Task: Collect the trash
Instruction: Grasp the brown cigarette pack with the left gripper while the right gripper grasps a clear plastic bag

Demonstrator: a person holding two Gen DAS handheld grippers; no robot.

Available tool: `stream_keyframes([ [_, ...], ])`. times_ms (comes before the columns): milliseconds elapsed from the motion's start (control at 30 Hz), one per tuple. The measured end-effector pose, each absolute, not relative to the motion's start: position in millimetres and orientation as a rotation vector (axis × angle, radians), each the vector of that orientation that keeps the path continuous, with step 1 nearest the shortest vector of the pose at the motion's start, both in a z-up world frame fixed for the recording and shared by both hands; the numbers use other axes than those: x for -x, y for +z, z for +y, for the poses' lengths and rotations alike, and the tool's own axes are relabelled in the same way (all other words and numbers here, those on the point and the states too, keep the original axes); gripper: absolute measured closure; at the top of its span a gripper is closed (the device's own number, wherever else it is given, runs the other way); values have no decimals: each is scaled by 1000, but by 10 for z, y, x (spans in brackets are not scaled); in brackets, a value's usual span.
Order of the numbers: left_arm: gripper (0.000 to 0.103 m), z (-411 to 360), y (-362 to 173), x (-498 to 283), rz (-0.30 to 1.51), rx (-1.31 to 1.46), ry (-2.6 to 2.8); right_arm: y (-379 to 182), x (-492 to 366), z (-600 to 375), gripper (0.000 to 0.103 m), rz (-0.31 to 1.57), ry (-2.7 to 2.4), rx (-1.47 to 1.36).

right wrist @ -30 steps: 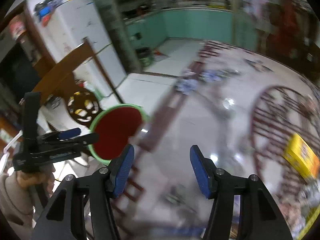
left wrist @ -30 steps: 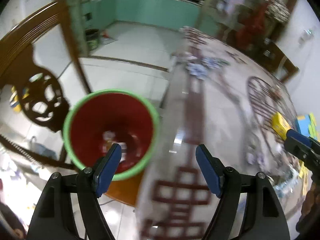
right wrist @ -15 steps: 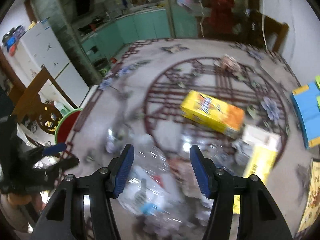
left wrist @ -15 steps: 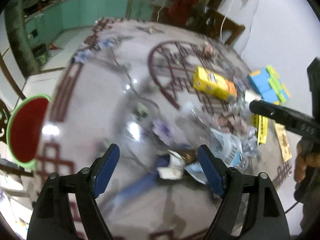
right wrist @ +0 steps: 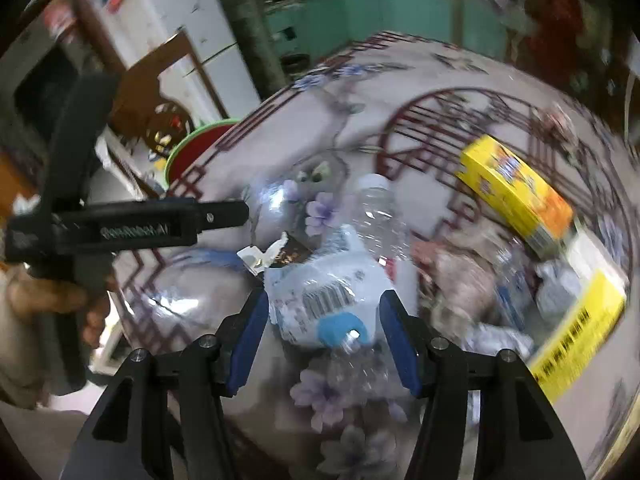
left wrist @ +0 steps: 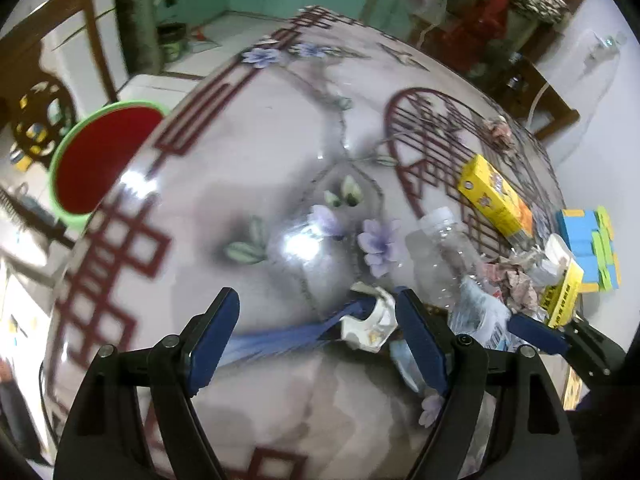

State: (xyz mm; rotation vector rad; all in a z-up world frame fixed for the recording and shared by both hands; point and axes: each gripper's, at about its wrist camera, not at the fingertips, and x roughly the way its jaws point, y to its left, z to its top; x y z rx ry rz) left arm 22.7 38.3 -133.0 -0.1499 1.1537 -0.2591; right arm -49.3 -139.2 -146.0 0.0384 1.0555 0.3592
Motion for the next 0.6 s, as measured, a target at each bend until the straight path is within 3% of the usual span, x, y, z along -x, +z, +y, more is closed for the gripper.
stream_keyframes([
  [67, 23, 416, -1343, -178, 1160, 162, -247, -1548, 461, -1283, 50, 1059, 345, 35],
  [100, 23, 421, -1346, -149, 1161, 161, -244, -1560, 456, -1252, 59, 1042, 328, 72],
  [167, 23, 415, -1360, -115, 1166, 160, -245, -1551, 393, -1243, 103, 1034, 325, 76],
  [500, 23, 406, -1463, -81, 1216, 255, -258, -1338, 373, -1757, 101, 1025, 363, -195],
  [600, 23, 448, -1492, -82, 1228, 286, -244, -1334, 431, -1731, 86, 1067, 389, -275],
])
